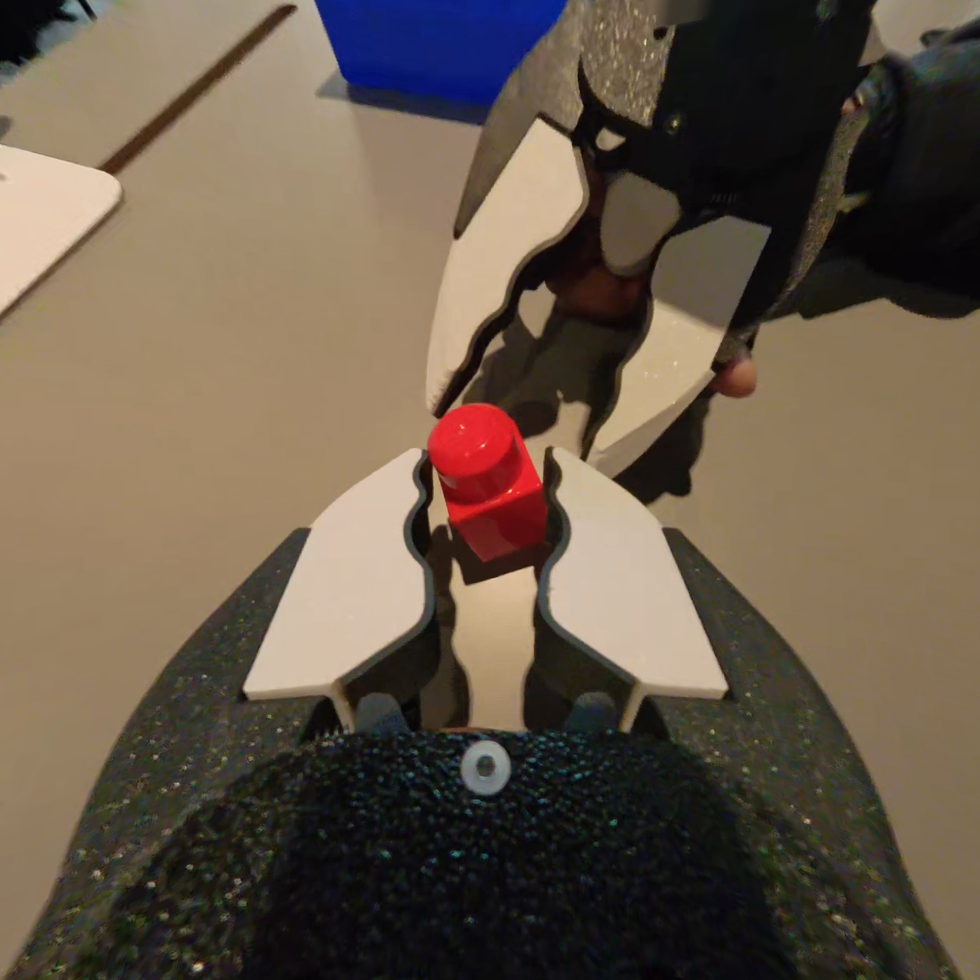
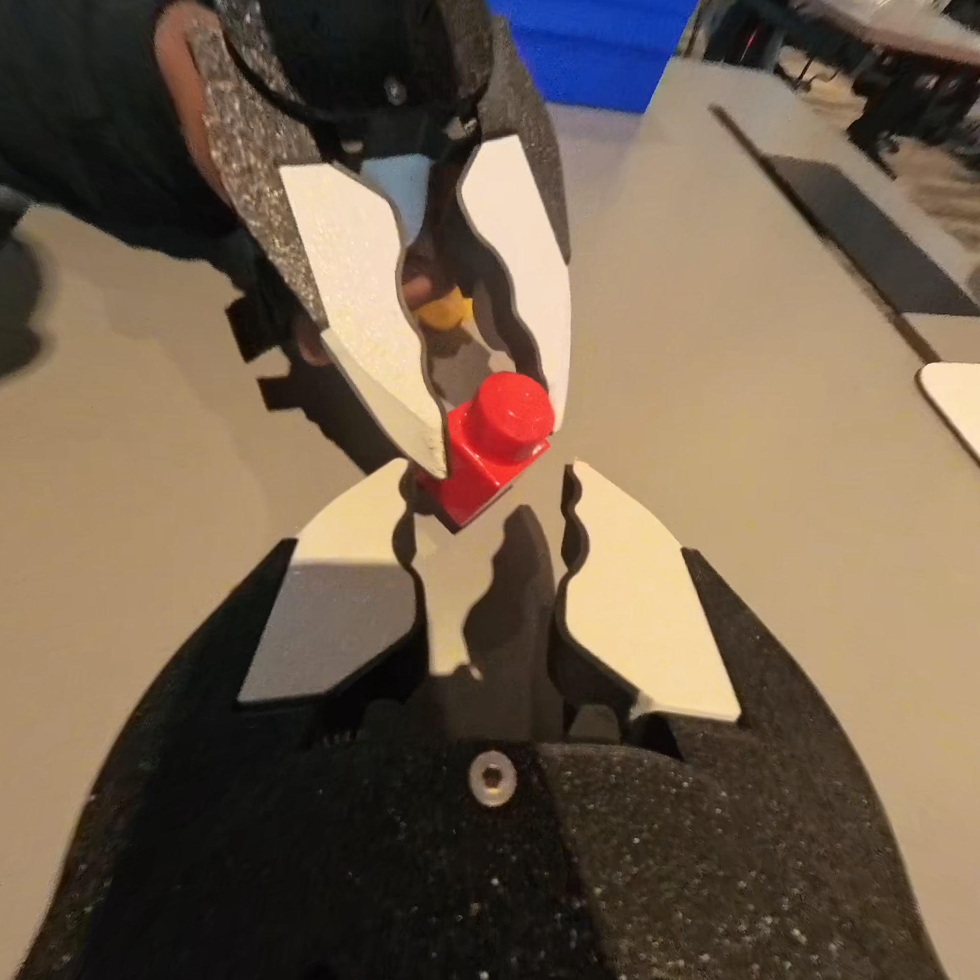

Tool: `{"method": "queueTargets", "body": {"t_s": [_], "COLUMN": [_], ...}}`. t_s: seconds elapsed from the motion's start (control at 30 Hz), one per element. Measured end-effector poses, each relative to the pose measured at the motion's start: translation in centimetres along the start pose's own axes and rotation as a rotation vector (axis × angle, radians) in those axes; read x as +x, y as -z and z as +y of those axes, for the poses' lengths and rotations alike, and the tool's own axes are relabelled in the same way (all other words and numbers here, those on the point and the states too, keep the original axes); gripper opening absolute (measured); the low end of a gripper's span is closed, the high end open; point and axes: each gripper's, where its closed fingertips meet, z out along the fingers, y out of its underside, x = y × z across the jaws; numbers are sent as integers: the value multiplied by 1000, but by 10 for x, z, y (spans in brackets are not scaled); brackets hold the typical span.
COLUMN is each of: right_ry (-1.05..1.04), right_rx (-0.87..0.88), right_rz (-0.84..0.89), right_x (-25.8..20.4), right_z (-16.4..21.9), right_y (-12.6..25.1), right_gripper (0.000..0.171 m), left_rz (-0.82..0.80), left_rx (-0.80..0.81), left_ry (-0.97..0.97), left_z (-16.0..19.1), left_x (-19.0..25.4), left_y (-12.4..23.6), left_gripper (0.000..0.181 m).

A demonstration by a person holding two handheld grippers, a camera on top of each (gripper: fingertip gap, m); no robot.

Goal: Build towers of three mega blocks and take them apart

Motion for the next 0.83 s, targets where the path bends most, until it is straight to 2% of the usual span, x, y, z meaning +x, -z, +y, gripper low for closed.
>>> {"method": "queueTargets", "body": {"t_s": [0.27,0.43,0.57,0.7,0.83], "right_ry": [54,77,111,99,70], "right_rx": [-59,-92,-109,-81,-83], "right_rz": [-50,-25,0,0,25], "right_x": [-10,-10,-12,-15,-12], "right_z": [12,15,15,8,5], "right_y": [5,1,-4,-9,-15], "right_gripper": [45,45,46,48,49], "left_rz": [87,85,109,152,197], "left_rx": [-67,-189,-182,-135,-108], "left_ry": [-68,-112,-108,-99,-71], "left_z": [15,36,33,21,18], "left_x": [16,11,16,16,-1], "left_y": [-5,-4,-3,13,49], "left_gripper": [37,36,39,47,53]}}
